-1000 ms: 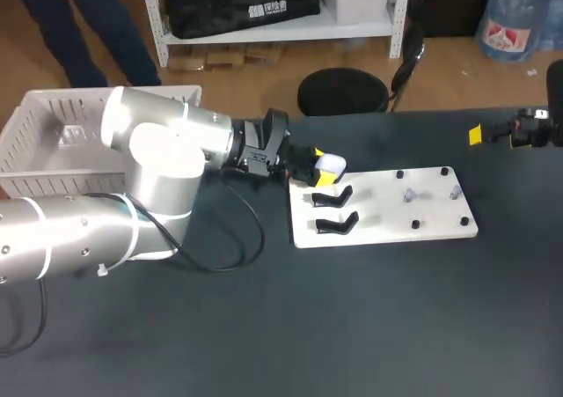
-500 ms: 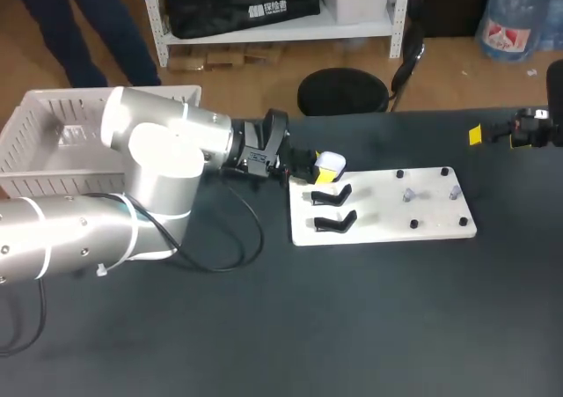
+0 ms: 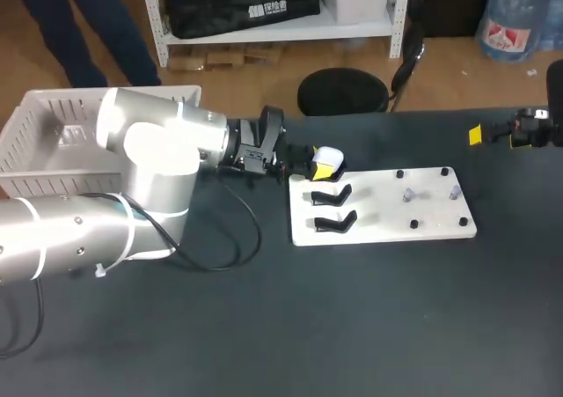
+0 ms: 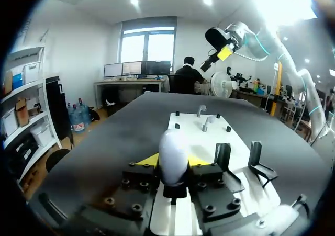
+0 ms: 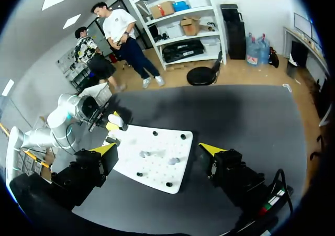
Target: Pick up each earbud case from the left stands, insert the matching earbuds, close the lid, and place the case in the box.
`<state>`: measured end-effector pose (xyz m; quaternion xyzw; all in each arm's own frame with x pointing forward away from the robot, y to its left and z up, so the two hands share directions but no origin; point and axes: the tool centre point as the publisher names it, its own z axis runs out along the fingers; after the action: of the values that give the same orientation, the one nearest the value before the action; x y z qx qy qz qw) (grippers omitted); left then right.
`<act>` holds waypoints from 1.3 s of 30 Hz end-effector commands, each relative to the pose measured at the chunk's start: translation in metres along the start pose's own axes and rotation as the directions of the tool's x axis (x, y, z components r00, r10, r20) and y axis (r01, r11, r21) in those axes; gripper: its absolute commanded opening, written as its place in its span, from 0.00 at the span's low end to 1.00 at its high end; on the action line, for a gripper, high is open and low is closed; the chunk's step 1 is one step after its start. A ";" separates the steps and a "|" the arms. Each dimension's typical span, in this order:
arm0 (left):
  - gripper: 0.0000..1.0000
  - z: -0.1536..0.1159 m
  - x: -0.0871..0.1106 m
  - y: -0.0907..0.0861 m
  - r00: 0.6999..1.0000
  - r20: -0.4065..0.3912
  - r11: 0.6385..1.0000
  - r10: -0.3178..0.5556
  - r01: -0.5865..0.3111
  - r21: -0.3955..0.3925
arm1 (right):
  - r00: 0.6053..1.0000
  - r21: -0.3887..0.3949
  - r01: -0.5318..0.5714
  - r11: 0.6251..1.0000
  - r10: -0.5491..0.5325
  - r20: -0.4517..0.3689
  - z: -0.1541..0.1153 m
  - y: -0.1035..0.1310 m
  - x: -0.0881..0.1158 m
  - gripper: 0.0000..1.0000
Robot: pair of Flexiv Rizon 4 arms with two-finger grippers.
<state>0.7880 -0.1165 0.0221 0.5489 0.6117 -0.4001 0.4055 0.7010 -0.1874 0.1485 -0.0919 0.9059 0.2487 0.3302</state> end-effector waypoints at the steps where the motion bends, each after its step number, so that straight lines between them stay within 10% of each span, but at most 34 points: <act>1: 0.00 -0.009 -0.004 -0.010 1.000 0.018 0.999 0.002 -0.001 -0.037 | 1.000 0.006 -0.002 1.000 0.002 0.000 0.000 0.001 0.000 1.00; 11: 0.00 -0.021 -0.043 -0.016 0.999 0.037 0.996 -0.012 0.015 -0.085 | 1.000 0.010 0.008 1.000 -0.008 -0.007 0.000 0.003 -0.001 1.00; 39: 0.00 0.024 -0.108 -0.040 0.986 0.083 0.989 0.144 -0.146 0.010 | 0.956 -0.196 0.178 0.964 -0.216 -0.197 0.074 0.103 0.001 1.00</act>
<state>0.7553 -0.1759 0.1181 0.5755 0.5523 -0.3962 0.4547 0.6982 -0.0661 0.1419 -0.2321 0.9006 0.2691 0.2505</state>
